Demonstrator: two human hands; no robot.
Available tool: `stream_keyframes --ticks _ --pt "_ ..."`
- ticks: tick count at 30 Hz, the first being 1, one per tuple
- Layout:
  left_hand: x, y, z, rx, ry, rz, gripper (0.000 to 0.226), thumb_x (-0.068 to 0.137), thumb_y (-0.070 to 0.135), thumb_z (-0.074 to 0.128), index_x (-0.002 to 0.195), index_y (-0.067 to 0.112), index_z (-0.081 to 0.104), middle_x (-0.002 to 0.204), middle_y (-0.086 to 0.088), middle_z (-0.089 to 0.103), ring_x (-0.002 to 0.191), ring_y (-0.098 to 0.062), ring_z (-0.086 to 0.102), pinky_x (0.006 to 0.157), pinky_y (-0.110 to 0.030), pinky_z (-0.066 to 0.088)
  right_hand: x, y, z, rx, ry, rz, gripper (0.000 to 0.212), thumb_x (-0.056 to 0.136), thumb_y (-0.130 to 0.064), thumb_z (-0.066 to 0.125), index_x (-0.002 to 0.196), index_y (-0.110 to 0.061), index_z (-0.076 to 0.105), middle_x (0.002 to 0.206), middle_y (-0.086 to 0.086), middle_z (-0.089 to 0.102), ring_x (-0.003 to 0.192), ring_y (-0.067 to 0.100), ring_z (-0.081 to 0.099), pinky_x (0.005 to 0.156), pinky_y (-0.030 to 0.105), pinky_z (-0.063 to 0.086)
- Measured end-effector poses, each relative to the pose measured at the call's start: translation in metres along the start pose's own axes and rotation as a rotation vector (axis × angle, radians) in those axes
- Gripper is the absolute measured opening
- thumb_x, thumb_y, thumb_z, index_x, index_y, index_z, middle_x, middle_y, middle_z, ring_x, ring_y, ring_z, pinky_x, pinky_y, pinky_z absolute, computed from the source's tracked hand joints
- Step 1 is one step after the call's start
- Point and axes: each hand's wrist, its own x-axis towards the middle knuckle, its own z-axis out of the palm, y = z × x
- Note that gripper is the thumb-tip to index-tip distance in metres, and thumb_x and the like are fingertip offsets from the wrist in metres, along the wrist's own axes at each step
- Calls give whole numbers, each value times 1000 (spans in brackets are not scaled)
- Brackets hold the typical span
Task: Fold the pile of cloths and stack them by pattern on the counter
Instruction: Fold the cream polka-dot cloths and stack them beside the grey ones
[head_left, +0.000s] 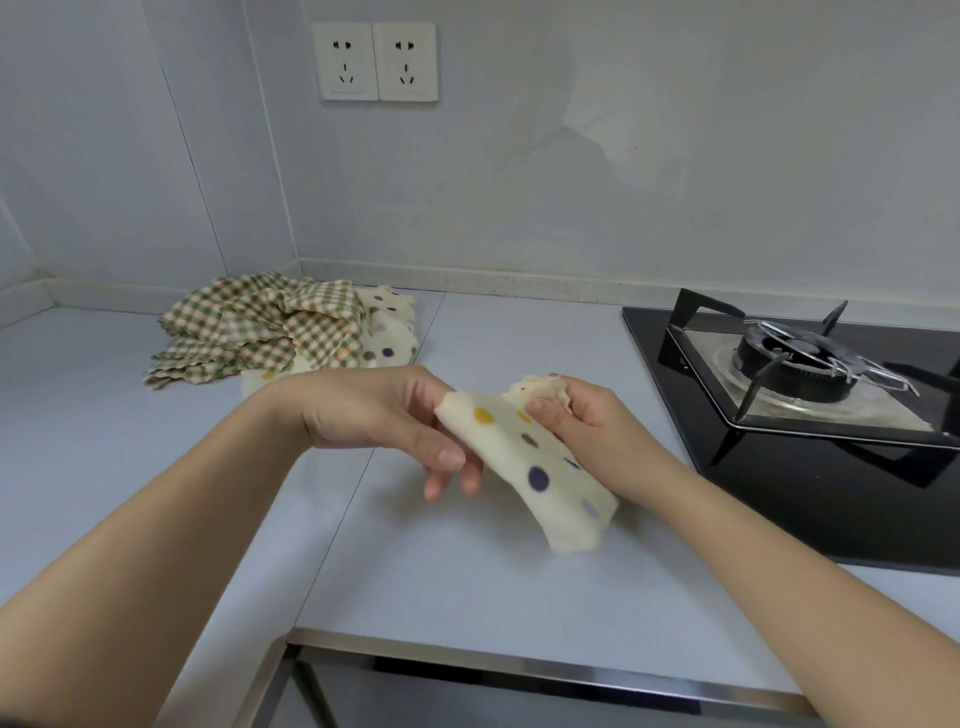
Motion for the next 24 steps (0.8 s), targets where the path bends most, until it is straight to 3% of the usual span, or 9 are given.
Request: stream_keyframes --ticks 3,7,12,15,19,21,24 --pt "1 -11 -2 -104 -40 17 21 81 38 72 95 22 75 84 1 72 60 -13 63 66 -23 50 1 2 5 24 -34 32 15 98 -21 51 96 -18 65 82 -7 66 72 6 60 67 20 47" --pt "1 -13 -3 -111 -80 -171 28 71 48 78 89 27 76 82 0 74 55 -10 66 57 -20 52 1 1 2 14 83 31 15 97 -20 54 87 -24 65 75 -10 66 70 6 61 68 21 49" --pt "6 -14 0 -96 -186 -339 12 84 29 70 95 29 75 103 -10 72 60 -14 70 52 -21 55 1 3 4 -38 74 7 15 97 -23 55 84 -19 63 73 -5 64 69 11 59 68 26 48" --pt "6 -14 -3 -55 -191 -381 16 88 24 63 98 25 76 104 -10 72 62 -14 70 50 -21 54 3 2 1 -52 96 5 14 96 -20 56 87 -12 63 69 -8 61 63 6 55 64 23 46" --pt "0 -18 -9 -67 23 -285 21 79 29 75 99 21 74 100 -7 74 79 -20 72 64 -25 57 5 0 0 -59 184 6 16 97 -18 55 85 -25 64 67 -17 62 63 0 56 66 16 46" --pt "5 -23 -7 -125 207 -211 25 83 22 71 106 13 67 107 -10 72 93 -25 70 73 -30 58 5 2 1 -56 251 29 18 98 -20 54 84 -28 62 69 -17 65 64 -3 58 67 18 47" --pt "25 -29 5 -491 600 -89 27 86 18 69 105 9 53 104 -14 69 86 -26 69 71 -35 59 5 9 1 -29 384 102 17 100 -25 50 85 -25 60 79 -9 67 75 8 63 76 29 51"
